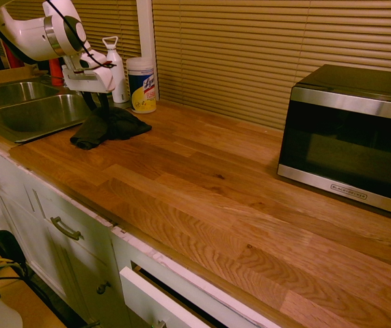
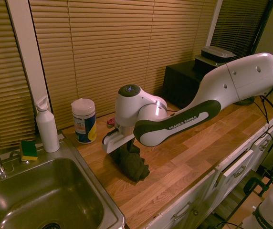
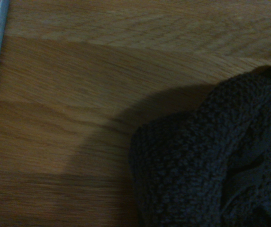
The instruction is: Clear the spill
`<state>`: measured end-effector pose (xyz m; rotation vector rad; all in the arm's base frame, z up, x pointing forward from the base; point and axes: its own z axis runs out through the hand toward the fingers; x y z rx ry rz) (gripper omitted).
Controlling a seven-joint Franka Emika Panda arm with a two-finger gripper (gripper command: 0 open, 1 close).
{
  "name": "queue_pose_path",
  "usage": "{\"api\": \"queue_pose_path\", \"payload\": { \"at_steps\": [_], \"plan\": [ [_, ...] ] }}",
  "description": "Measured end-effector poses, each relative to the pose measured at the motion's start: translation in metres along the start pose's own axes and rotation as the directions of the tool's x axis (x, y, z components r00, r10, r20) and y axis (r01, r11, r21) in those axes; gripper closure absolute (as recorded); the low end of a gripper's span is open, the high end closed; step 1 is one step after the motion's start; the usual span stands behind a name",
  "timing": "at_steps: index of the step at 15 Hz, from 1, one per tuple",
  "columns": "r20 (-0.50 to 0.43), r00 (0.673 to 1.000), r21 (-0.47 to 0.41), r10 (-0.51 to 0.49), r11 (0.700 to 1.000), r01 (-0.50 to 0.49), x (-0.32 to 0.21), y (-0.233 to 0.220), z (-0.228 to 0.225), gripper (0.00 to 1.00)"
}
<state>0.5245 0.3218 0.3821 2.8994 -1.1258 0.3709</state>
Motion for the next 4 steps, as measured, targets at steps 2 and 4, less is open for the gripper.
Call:
{"api": "queue_pose_path", "payload": {
  "at_steps": [2, 4],
  "plan": [
    [-0.014, 1.0, 0.01, 0.001, 1.0, -0.001, 0.002, 0.002, -0.018, 0.0],
    [-0.03, 1.0, 0.021, 0.002, 1.0, -0.001, 0.002, 0.004, -0.039, 0.0]
  ]
}}
